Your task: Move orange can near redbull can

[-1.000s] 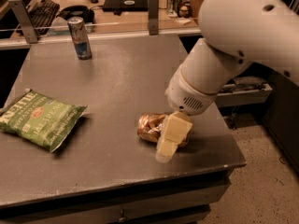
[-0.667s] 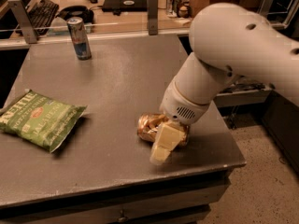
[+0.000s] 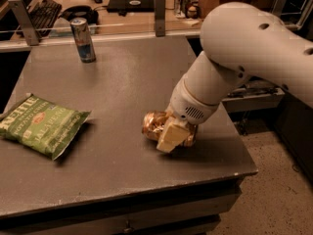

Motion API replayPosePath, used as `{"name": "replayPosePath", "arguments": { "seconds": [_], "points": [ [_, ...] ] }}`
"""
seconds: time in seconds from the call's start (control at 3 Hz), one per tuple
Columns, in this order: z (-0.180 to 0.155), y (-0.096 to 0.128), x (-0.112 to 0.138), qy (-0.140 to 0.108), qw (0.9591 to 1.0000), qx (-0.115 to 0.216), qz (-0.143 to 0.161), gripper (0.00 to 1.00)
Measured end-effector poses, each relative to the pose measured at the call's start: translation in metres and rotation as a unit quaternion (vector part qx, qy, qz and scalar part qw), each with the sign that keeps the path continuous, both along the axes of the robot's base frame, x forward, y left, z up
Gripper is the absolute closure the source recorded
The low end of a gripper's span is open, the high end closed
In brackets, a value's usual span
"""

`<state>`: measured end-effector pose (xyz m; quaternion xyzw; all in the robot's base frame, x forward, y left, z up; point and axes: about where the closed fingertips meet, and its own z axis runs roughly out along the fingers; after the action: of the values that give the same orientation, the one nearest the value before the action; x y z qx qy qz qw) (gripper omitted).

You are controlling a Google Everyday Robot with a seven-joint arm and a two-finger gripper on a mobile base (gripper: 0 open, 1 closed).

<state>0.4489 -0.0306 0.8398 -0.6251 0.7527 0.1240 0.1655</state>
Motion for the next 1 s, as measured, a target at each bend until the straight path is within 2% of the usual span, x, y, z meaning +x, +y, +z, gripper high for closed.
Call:
{"name": "replayPosePath", "arguments": {
  "seconds": [0.33,0.67,1.0],
  "points": [
    [0.027,0.0,0.025,-0.037,0.9992,0.012,0.008,0.88],
    [0.072,-0.005,0.07,-0.09,0.9956,0.026,0.004,1.0],
    [0.072,-0.005,0.07,-0.09,0.9956,0.026,0.004,1.0]
  ]
}}
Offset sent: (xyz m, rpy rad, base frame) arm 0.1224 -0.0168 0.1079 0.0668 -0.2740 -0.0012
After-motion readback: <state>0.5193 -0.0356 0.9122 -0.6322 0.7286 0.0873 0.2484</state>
